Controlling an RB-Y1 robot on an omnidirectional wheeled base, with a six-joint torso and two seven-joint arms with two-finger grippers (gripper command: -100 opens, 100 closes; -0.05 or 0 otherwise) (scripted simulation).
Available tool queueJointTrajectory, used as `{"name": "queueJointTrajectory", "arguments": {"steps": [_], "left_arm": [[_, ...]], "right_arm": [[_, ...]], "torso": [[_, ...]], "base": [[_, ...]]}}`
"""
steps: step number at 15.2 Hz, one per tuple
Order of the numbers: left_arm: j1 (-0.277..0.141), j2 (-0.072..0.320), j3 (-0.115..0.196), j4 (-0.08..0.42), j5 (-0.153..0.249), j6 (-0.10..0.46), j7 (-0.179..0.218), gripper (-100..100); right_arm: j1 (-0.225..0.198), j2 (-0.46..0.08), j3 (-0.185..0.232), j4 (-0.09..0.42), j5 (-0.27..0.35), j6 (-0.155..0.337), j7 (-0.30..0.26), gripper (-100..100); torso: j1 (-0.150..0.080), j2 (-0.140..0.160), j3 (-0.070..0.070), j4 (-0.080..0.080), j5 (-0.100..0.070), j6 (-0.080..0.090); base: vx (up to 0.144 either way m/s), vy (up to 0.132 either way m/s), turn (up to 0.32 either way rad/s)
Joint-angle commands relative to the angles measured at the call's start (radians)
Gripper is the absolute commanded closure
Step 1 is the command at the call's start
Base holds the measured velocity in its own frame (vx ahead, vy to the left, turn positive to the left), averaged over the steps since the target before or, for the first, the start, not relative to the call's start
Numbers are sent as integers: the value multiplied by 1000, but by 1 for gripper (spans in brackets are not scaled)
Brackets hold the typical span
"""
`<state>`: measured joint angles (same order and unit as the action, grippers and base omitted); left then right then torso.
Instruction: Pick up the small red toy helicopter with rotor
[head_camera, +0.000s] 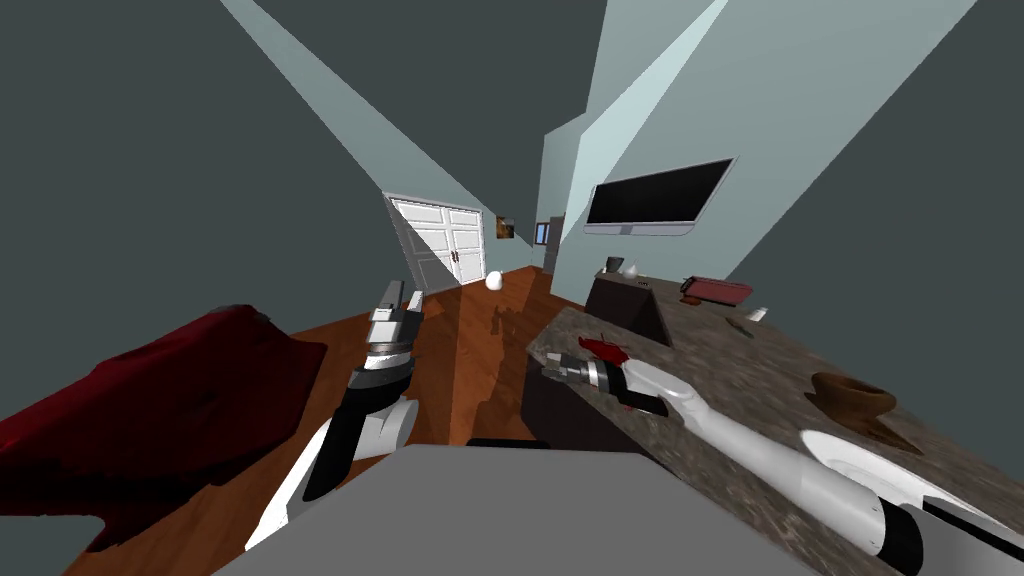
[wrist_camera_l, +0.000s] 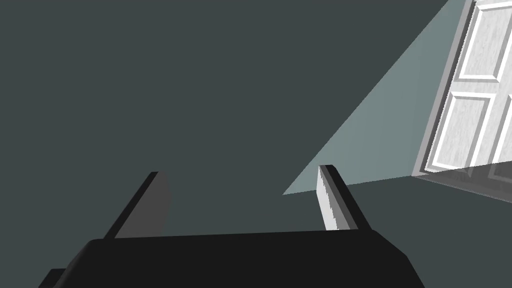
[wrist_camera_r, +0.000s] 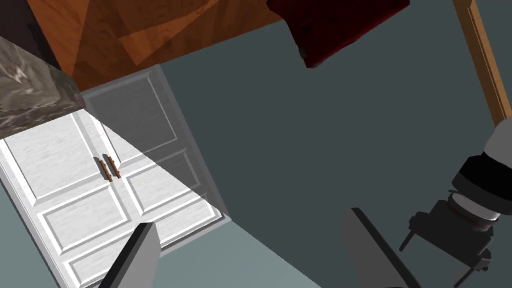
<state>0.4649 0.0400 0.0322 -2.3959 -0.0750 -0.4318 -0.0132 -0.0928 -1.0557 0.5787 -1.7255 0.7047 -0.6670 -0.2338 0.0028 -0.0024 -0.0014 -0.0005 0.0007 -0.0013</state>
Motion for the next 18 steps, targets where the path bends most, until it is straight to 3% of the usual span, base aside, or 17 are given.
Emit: {"name": "queueJointTrajectory", "arguments": {"steps": [1,4,6,7,8,11,12,13,15,18], "left_arm": [[0,0,0,0,0,0,0,0],[0,0,0,0,0,0,0,0],[0,0,0,0,0,0,0,0],[0,0,0,0,0,0,0,0],[0,0,0,0,0,0,0,0],[0,0,0,0,0,0,0,0],[0,0,0,0,0,0,0,0],[0,0,0,0,0,0,0,0],[0,0,0,0,0,0,0,0],[0,0,0,0,0,0,0,0]], "right_arm": [[-20,-47,28,28,40,-13,-11,-100],[-86,-119,96,105,107,-49,-44,-100],[-86,-140,96,106,124,-49,-44,-100],[-117,-178,130,144,162,-67,-60,-100],[-117,-185,130,144,165,-67,-60,-100],[-177,-256,196,217,241,-102,-92,-100],[-177,-271,196,217,245,-102,-92,-100],[-205,-303,227,249,274,-119,-108,-100],[-205,-311,227,252,283,-119,-108,-100],[-256,-384,288,318,356,-153,-138,-100]], "torso": [[0,0,0,0,0,0],[1,-1,-1,0,0,1],[0,-1,-1,0,0,1],[-1,0,0,0,0,2],[-1,1,0,0,0,1],[0,0,0,0,0,1],[1,0,0,0,0,1],[0,1,0,0,0,1],[0,2,1,0,0,1],[0,3,2,1,0,1]], "base": [[43,36,334],[52,38,268],[33,18,175],[24,10,202],[43,12,254],[34,29,300],[25,26,217],[21,24,202],[12,16,138],[4,20,219]]}}
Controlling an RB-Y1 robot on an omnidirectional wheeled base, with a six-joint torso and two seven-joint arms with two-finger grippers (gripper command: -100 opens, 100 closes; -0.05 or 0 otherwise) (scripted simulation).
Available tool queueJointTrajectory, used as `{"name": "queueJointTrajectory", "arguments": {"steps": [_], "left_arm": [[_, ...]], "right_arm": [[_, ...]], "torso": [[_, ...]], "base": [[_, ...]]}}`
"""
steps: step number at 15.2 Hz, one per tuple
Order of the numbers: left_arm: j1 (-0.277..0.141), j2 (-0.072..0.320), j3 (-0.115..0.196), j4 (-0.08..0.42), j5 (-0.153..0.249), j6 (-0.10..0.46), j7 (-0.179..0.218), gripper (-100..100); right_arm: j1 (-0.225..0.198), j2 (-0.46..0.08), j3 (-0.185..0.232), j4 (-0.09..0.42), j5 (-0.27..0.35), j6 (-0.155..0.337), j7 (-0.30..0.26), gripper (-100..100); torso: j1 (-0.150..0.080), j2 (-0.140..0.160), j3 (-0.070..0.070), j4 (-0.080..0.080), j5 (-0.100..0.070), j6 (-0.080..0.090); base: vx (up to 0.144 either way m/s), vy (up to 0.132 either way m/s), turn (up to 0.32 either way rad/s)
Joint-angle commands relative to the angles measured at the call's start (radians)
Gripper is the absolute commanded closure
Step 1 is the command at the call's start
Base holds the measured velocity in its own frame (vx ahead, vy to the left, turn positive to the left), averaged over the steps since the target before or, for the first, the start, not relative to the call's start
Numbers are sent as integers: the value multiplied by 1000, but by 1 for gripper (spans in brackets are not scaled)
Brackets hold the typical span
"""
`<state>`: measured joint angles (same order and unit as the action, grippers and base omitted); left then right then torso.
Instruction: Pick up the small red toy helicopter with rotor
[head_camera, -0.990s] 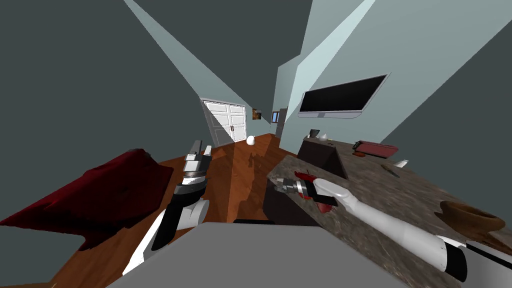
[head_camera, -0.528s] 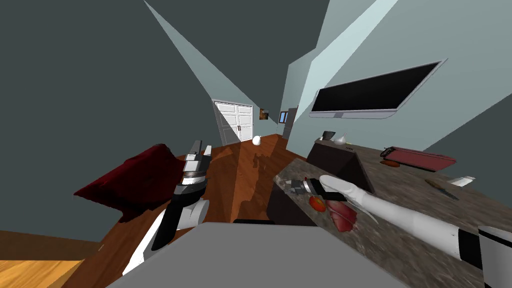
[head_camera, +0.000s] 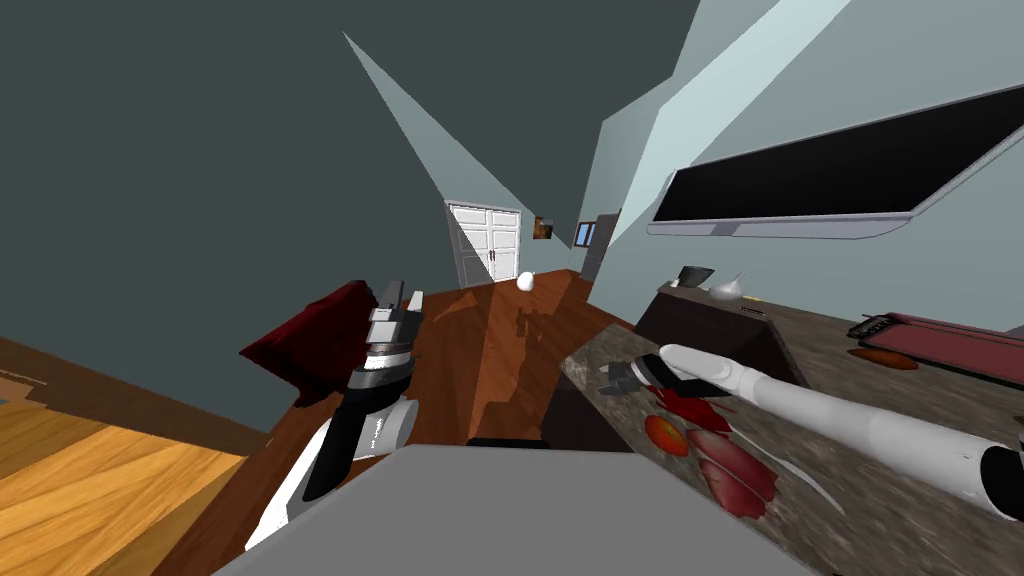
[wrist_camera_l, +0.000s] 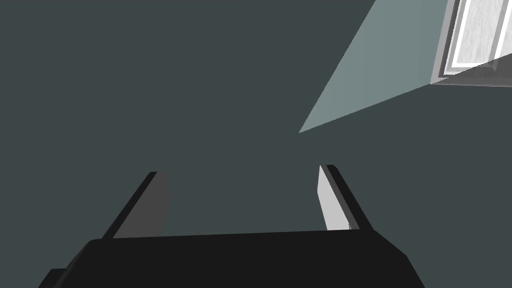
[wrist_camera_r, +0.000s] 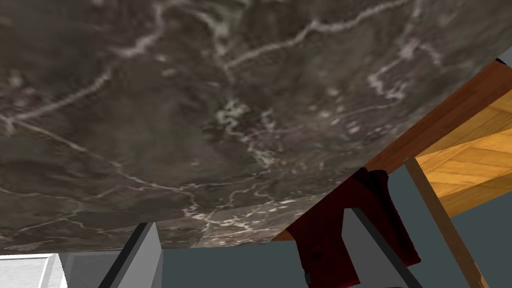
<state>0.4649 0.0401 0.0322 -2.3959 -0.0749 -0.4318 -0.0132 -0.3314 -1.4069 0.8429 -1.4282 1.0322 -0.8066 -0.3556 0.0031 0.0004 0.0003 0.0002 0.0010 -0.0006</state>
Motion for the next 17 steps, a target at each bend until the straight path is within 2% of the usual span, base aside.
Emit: {"name": "queueJointTrajectory", "arguments": {"steps": [1,2,4,6,7,8,9,10,12,14,15,17], "left_arm": [[0,0,0,0,0,0,0,0],[0,0,0,0,0,0,0,0],[0,0,0,0,0,0,0,0],[0,0,0,0,0,0,0,0],[0,0,0,0,0,0,0,0],[0,0,0,0,0,0,0,0],[0,0,0,0,0,0,0,0],[0,0,0,0,0,0,0,0],[0,0,0,0,0,0,0,0],[0,0,0,0,0,0,0,0],[0,0,0,0,0,0,0,0],[0,0,0,0,0,0,0,0]], "right_arm": [[-18,-35,24,20,29,-13,-16,-100],[-40,-66,53,51,63,-29,-30,-100],[-40,-69,53,51,63,-29,-30,-100],[-80,-131,108,103,119,-59,-57,-100],[-80,-131,108,106,126,-59,-57,-100],[-96,-159,134,131,154,-73,-69,-100],[-96,-159,134,131,154,-73,-69,-100],[-110,-183,158,154,179,-87,-80,-100],[-110,-183,158,154,179,-87,-80,-100],[-130,-223,200,191,223,-111,-99,-100],[-130,-223,200,191,223,-111,-99,-100],[-142,-252,233,218,255,-129,-114,-100]], "torso": [[0,0,0,0,0,0],[0,0,0,0,0,1],[0,1,1,0,0,1],[-1,1,1,0,0,1],[0,1,1,0,0,0],[0,2,1,0,0,1],[0,3,2,1,0,1],[0,3,2,1,0,1],[0,4,2,1,0,1],[0,4,2,1,0,1],[0,5,3,1,0,1],[-1,6,3,1,0,1]], "base": [[3,19,213],[0,21,229],[-1,14,97],[-13,20,215],[-23,21,228],[-24,24,157],[-26,20,96],[-38,20,112],[-34,11,75],[-45,19,131],[-57,13,110],[-70,15,89]]}}
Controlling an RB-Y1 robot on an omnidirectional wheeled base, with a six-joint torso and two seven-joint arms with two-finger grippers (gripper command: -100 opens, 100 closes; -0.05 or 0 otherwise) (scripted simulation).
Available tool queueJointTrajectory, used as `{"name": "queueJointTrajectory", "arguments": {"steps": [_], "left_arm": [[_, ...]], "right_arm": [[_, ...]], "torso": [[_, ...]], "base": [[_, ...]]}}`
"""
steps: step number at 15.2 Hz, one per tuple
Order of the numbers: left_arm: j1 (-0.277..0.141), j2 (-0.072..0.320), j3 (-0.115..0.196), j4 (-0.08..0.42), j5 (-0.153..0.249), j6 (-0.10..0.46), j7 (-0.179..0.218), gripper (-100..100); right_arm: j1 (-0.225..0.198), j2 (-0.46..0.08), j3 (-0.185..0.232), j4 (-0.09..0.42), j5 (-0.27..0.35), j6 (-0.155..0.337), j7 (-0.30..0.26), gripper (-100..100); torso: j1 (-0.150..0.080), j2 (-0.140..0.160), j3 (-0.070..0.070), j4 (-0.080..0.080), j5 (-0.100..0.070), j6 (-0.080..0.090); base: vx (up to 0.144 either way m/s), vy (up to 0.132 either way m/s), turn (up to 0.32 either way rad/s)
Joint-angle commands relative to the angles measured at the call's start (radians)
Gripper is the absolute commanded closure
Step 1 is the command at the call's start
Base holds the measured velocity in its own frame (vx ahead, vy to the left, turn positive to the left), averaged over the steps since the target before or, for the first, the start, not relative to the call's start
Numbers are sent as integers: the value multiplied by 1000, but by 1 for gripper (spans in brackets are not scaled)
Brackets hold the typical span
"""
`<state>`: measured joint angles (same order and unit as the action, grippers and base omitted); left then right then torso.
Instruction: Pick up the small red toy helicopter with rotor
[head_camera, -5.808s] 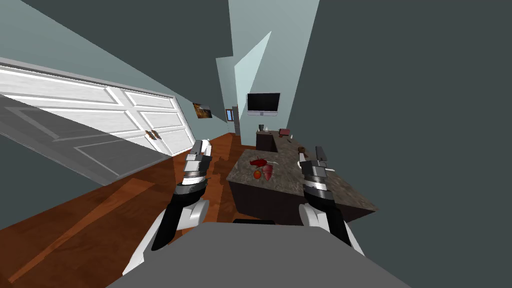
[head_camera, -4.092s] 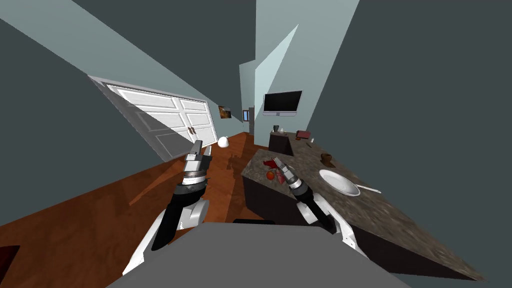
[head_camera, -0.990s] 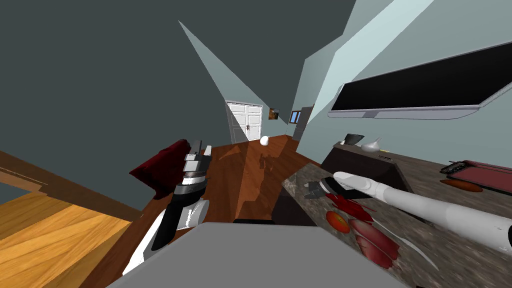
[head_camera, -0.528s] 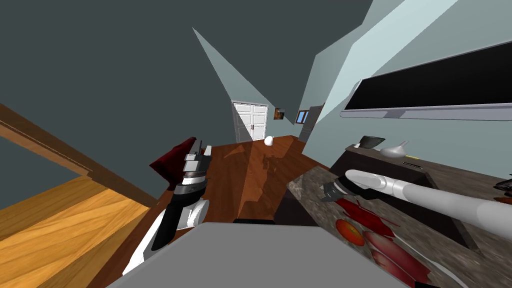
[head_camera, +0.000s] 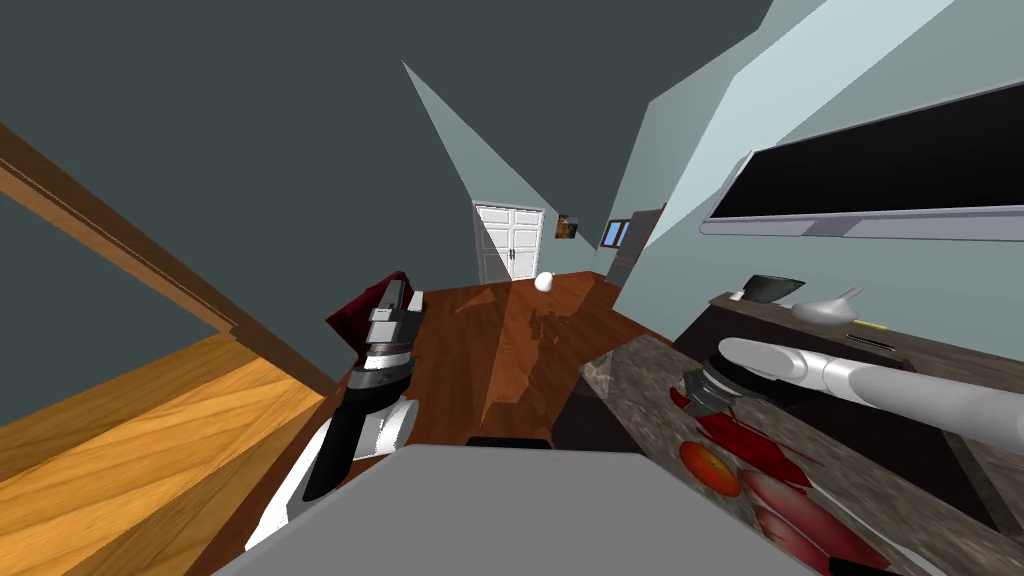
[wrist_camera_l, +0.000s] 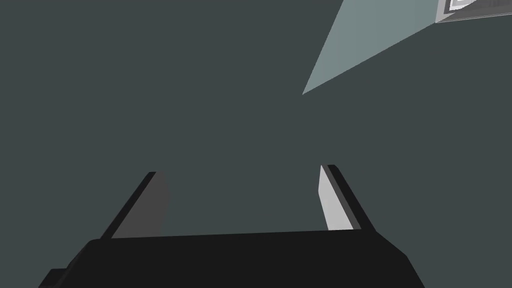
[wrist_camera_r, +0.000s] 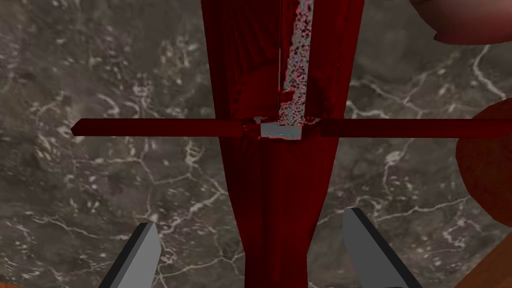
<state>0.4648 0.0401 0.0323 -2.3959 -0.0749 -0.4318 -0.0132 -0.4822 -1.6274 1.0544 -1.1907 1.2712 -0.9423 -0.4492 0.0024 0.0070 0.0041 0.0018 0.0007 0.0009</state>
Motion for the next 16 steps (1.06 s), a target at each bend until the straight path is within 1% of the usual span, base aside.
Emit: {"name": "queueJointTrajectory", "arguments": {"steps": [1,2,3,4,5,7,8,9,13,14,15,16], "left_arm": [[0,0,0,0,0,0,0,0],[0,0,0,0,0,0,0,0],[0,0,0,0,0,0,0,0],[0,0,0,0,0,0,0,0],[0,0,0,0,0,0,0,0],[0,0,0,0,0,0,0,0],[0,0,0,0,0,0,0,0],[0,0,0,0,0,0,0,0],[0,0,0,0,0,0,0,0],[0,0,0,0,0,0,0,0],[0,0,0,0,0,0,0,0],[0,0,0,0,0,0,0,0]], "right_arm": [[9,-31,22,-19,16,7,-20,-100],[9,-31,22,-19,16,7,-20,-100],[3,-47,41,-4,34,-4,-28,-100],[0,-29,25,-2,22,-7,-14,-100],[22,-4,31,19,28,16,-12,-100],[44,24,34,41,31,38,-5,-100],[26,9,31,33,30,16,-9,-100],[28,13,31,39,30,20,-5,100],[29,15,32,37,29,17,-5,100],[13,-16,30,10,27,7,-15,100],[4,-27,28,1,25,-2,-18,100],[16,-12,31,10,28,9,-15,100]], "torso": [[0,0,0,0,0,0],[0,0,0,0,0,0],[0,0,0,0,0,0],[0,0,0,0,0,0],[0,-1,0,0,0,0],[-2,-5,-3,-1,-1,0],[-3,-7,-4,-2,-1,0],[-3,-7,-4,-2,-1,0],[-4,-7,-4,-1,-1,-1],[-4,-7,-4,-1,-1,-1],[-3,-6,-3,-1,1,-1],[-2,-5,-2,0,1,-1]], "base": [[-68,17,63],[-50,14,15],[-55,9,38],[-38,3,19],[5,-5,14],[43,-19,35],[34,-12,17],[10,-5,1],[0,1,-3],[-18,8,-26],[-34,14,-35],[-20,7,-11]]}}
